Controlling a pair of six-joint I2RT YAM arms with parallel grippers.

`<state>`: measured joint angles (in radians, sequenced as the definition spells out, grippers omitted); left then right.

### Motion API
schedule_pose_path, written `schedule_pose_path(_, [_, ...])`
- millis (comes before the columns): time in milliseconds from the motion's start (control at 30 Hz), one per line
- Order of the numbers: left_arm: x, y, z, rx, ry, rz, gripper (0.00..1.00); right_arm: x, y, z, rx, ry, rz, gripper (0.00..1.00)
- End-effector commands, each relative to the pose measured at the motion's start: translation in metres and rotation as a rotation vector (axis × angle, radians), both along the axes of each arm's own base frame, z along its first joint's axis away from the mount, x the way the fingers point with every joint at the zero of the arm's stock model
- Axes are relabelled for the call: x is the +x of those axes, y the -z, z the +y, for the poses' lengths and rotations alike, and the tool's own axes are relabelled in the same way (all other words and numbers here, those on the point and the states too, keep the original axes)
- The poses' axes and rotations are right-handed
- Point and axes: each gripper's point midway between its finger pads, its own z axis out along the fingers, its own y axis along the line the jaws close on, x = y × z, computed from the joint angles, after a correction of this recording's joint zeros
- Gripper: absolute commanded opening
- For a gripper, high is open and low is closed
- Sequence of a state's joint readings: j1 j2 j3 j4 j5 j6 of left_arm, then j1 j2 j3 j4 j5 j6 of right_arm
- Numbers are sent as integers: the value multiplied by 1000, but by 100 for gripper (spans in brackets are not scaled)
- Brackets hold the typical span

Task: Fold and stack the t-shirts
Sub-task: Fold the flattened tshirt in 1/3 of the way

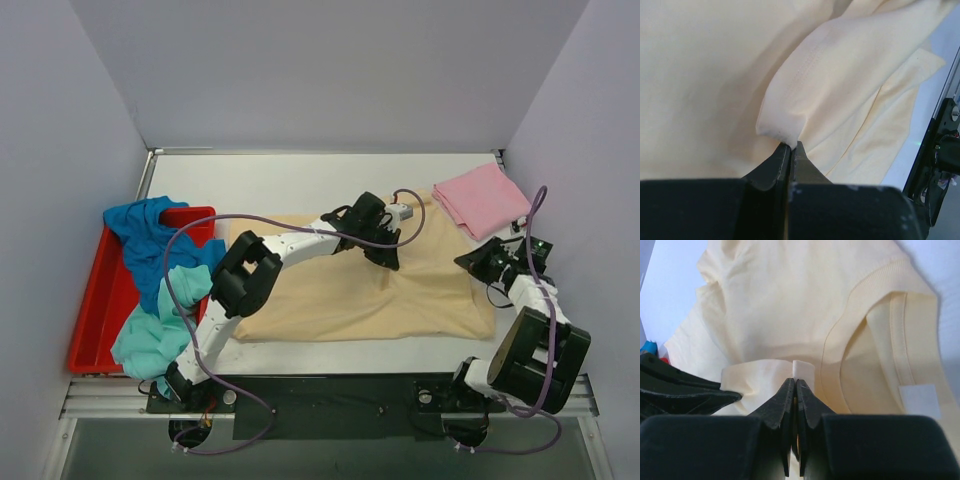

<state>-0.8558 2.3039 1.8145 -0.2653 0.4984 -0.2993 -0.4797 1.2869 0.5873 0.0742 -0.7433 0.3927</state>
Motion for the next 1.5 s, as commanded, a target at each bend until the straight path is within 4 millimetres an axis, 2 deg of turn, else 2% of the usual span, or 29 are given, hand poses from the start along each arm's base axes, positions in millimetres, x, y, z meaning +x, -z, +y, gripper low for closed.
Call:
schedule_pose_path(0, [10, -50, -17, -92, 21, -141, 0, 33, -10, -11, -116, -44, -155, 0])
schedule_pose_path(67, [14, -53, -22, -85, 19, -163, 0, 38, -5, -9, -119, -75, -146, 0])
schedule_pose_path(300, [36, -27, -15, 11, -148, -139, 0, 54, 1, -21, -264, -91, -210, 0])
schedule_pose_path(400, [32, -21, -20, 10, -135, -96, 1, 61, 4, -21, -268, -99, -212, 0])
schedule_pose_path(533, [20, 4, -15, 56, -150, 2, 4, 60, 21, -16, -255, -149, -108, 0])
schedule_pose_path(600, [18, 15, -7, 94, -185, 26, 4, 61, 23, -18, -263, -147, -113, 3])
schedule_pose_path(700, [24, 13, 2, 123, -244, 13, 8, 66, 19, -18, -270, -148, -132, 13])
schedule_pose_path(733, [26, 15, 4, 134, -257, 6, 19, 66, 20, -19, -277, -141, -121, 18])
schedule_pose_path(767, [28, 14, 4, 135, -263, 4, 36, 70, 15, -21, -289, -139, -126, 26])
schedule_pose_path(800, [28, 16, 6, 151, -267, 4, 40, 68, 17, -24, -304, -128, -97, 30])
schedule_pose_path(833, [29, 16, 6, 154, -277, 2, 51, 71, 12, -28, -328, -120, -93, 37])
schedule_pose_path(867, [31, 16, 8, 161, -287, -2, 54, 66, 13, -37, -372, -81, -40, 38])
schedule_pose_path(900, [32, 13, 8, 162, -292, -9, 62, 68, 6, -40, -406, -73, -39, 39])
schedule_pose_path(933, [34, 12, 12, 175, -306, -19, 63, 61, 0, -51, -469, -22, 0, 40])
schedule_pose_path(967, [37, 8, 12, 175, -310, -32, 68, 61, -16, -56, -519, 14, -10, 42])
schedule_pose_path(1000, [41, 4, 15, 187, -329, -51, 72, 50, -17, -68, -566, 77, 63, 42])
schedule_pose_path(1033, [44, 0, 14, 184, -328, -68, 72, 47, -30, -67, -591, 98, 50, 42])
schedule_pose_path(1100, [50, -10, 11, 170, -324, -100, 72, 15, -29, -72, -625, 170, 194, 42])
schedule_pose_path(1133, [51, -13, 7, 156, -307, -111, 72, 8, -30, -71, -604, 215, 225, 40])
schedule_pose_path(1200, [51, -12, 2, 143, -284, -101, 70, -12, -22, -59, -543, 245, 297, 38])
schedule_pose_path(1267, [46, -2, 0, 150, -265, -67, 58, -34, -9, -49, -483, 254, 371, 31])
schedule_pose_path(1333, [42, 5, 0, 155, -252, -36, 53, -52, 4, -33, -414, 235, 420, 27])
schedule_pose_path(1433, [39, 13, -1, 161, -245, -11, 52, -73, 14, -20, -362, 249, 434, 19])
schedule_pose_path(1467, [40, 11, -2, 156, -248, -10, 52, -82, 23, -14, -336, 255, 457, 13])
